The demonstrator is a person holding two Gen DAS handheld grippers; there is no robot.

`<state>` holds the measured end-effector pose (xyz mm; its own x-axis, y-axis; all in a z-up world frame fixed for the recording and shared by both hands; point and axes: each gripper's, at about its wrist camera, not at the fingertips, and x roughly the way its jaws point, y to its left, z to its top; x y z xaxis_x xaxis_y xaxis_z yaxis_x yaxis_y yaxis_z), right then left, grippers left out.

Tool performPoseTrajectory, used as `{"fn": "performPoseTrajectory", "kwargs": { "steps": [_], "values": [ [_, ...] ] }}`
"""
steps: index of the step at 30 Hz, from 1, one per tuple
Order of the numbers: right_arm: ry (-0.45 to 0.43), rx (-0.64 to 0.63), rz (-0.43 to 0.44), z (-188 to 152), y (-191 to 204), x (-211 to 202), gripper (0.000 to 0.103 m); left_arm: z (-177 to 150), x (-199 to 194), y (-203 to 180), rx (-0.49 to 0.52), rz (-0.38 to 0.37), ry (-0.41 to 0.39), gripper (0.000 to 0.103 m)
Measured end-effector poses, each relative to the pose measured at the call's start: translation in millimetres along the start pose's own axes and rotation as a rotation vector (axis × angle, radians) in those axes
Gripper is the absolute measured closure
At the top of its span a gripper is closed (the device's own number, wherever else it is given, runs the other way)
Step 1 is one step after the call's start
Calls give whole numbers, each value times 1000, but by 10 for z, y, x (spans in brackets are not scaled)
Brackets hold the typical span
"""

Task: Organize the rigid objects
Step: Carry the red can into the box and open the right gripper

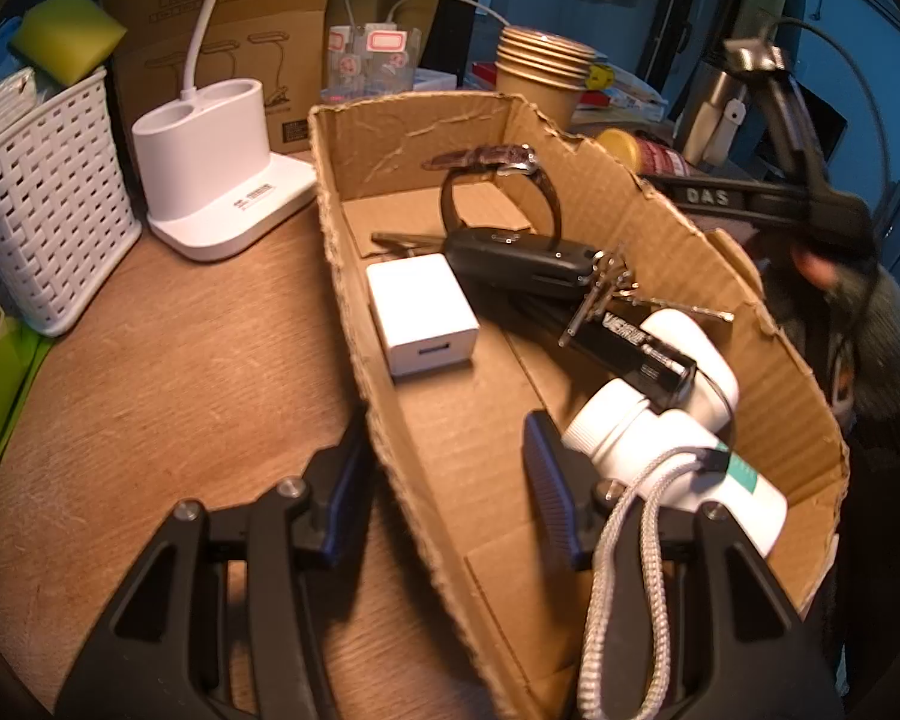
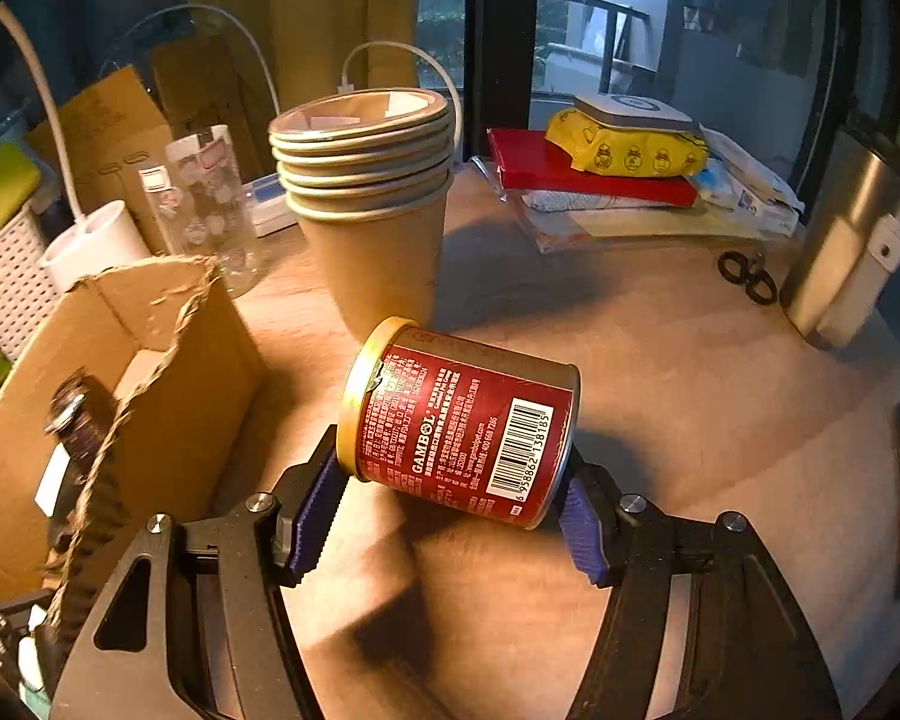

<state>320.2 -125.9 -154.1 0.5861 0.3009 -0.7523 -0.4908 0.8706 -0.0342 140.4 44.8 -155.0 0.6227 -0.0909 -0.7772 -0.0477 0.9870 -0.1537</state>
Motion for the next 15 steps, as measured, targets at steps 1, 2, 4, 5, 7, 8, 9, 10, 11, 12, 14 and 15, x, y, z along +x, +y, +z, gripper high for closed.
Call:
{"fn": "performPoseTrajectory", "kwargs": {
  "steps": [1,2,4,5,7,8,9,10,11,12,14,15],
  "values": [
    [-1,5,0,-23,5,-30,36,0,0,0,0,0,0,51],
    [-2,10,1,-48,11,-63,36,0,0,1,0,0,0,51],
    [-5,17,1,-99,32,-137,36,0,0,0,0,0,0,51],
    [-5,21,1,-127,43,-175,36,0,0,1,0,0,0,51],
    [-5,35,4,-177,63,-246,36,0,0,0,0,0,0,51],
    [-8,40,6,-201,82,-290,36,0,0,1,0,0,0,51],
    [-13,45,7,-219,103,-334,36,0,0,2,0,0,0,51],
    [-20,53,10,-236,123,-379,36,0,0,2,0,0,0,51],
    [-27,59,14,-255,158,-440,36,0,0,1,0,0,0,51],
    [-32,59,15,-269,190,-487,36,-1,0,-1,0,0,0,51],
    [-41,55,18,-290,264,-583,36,-1,0,-1,0,0,0,51],
    [-46,53,20,-294,300,-629,36,0,0,0,0,0,0,51]
  ]
}}
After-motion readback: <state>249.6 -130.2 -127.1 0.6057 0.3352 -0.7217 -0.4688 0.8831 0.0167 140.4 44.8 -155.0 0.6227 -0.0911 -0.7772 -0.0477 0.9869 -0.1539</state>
